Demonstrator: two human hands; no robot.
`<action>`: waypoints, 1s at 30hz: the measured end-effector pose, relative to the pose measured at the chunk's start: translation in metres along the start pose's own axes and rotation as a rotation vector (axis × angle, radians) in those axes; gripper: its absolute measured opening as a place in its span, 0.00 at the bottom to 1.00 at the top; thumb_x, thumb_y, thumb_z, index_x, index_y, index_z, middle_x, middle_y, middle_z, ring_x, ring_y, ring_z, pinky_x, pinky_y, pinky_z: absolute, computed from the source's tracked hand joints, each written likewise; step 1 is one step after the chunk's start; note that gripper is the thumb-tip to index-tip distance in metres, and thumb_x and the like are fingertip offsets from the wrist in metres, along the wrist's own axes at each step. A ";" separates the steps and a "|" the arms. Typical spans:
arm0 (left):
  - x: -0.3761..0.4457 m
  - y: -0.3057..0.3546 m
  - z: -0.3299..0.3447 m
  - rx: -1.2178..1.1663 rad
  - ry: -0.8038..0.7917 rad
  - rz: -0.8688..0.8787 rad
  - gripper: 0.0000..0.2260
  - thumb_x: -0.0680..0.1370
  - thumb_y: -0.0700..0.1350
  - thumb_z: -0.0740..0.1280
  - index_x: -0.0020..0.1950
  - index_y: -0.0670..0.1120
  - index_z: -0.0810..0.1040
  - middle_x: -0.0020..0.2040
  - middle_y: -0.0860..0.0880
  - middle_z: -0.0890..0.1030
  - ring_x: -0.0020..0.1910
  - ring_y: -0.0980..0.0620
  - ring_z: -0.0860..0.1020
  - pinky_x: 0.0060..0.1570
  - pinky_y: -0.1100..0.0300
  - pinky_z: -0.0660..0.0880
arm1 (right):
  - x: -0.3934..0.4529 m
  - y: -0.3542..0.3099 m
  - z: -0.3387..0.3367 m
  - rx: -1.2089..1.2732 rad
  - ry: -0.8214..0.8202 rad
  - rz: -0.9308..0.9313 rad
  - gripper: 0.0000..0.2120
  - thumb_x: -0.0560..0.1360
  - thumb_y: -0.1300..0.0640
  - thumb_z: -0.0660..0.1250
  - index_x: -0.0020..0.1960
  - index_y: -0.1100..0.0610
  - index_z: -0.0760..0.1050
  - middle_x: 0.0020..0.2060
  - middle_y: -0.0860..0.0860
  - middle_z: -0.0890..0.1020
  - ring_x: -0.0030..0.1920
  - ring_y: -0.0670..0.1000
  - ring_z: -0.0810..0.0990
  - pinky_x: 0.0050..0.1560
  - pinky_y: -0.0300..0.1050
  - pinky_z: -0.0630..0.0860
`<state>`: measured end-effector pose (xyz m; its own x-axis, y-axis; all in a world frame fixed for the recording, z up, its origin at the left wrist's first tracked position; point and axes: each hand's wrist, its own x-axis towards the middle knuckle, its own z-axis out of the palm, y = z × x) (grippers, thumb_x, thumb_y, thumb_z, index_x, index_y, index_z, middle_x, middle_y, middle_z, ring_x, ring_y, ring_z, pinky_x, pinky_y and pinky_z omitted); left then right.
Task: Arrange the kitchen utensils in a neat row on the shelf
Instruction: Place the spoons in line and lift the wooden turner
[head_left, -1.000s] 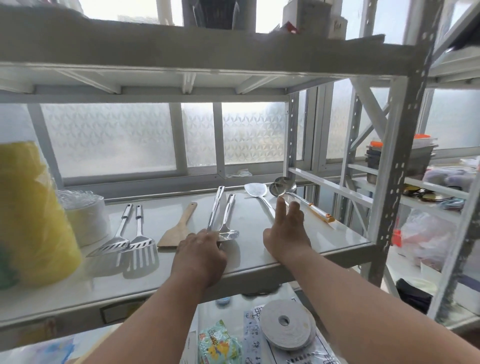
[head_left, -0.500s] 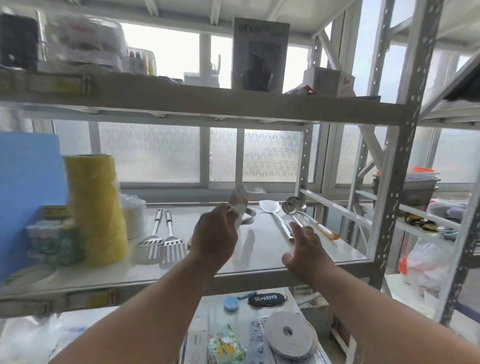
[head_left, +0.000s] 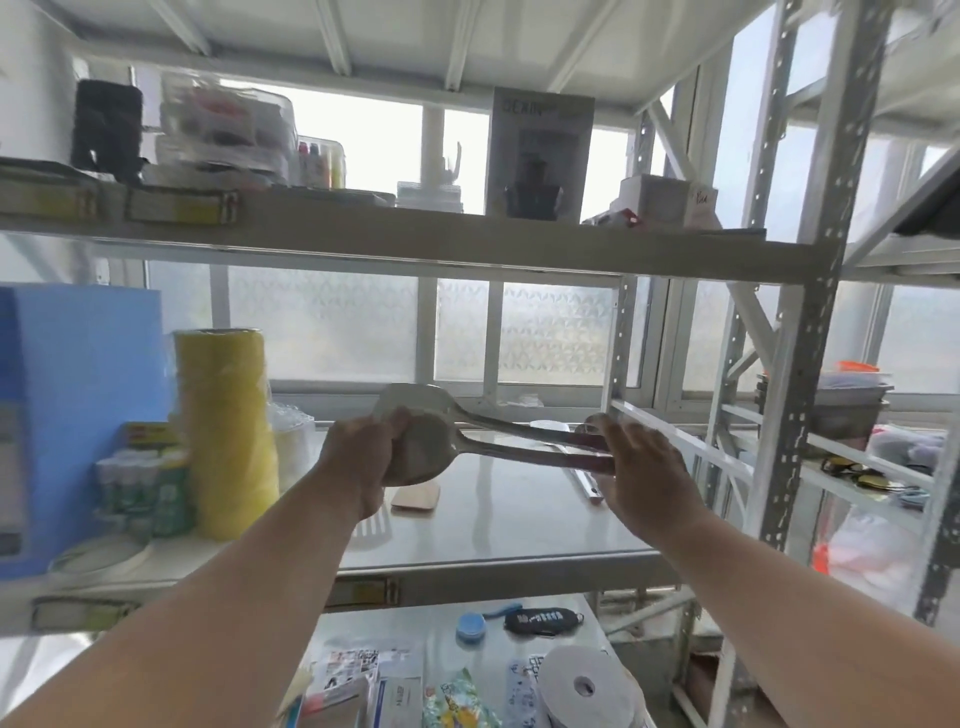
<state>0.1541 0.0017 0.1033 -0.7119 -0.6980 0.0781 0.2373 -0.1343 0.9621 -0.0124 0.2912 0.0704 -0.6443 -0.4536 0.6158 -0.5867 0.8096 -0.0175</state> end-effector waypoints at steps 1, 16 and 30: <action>0.002 0.001 -0.002 -0.008 -0.008 -0.026 0.09 0.79 0.43 0.77 0.55 0.38 0.85 0.51 0.41 0.89 0.51 0.40 0.88 0.59 0.41 0.83 | -0.003 0.002 0.000 -0.010 0.041 -0.026 0.33 0.73 0.52 0.74 0.74 0.48 0.64 0.66 0.53 0.76 0.65 0.61 0.76 0.66 0.61 0.73; -0.031 -0.058 0.056 0.635 -0.636 -0.009 0.19 0.82 0.57 0.69 0.65 0.45 0.83 0.62 0.47 0.85 0.62 0.46 0.81 0.58 0.54 0.76 | -0.037 -0.045 0.010 1.296 -0.801 0.586 0.14 0.79 0.64 0.70 0.61 0.69 0.71 0.41 0.60 0.72 0.35 0.53 0.75 0.34 0.47 0.79; -0.011 -0.109 0.079 1.190 -0.573 0.205 0.14 0.84 0.59 0.62 0.70 0.62 0.76 0.68 0.45 0.81 0.65 0.44 0.78 0.65 0.50 0.73 | 0.007 -0.057 0.046 0.968 -0.665 0.655 0.04 0.73 0.63 0.74 0.45 0.63 0.83 0.43 0.62 0.86 0.42 0.60 0.88 0.43 0.56 0.85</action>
<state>0.0837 0.0796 0.0183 -0.9777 -0.2004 0.0636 -0.1356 0.8323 0.5375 -0.0062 0.2246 0.0390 -0.8900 -0.4038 -0.2116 -0.0117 0.4841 -0.8749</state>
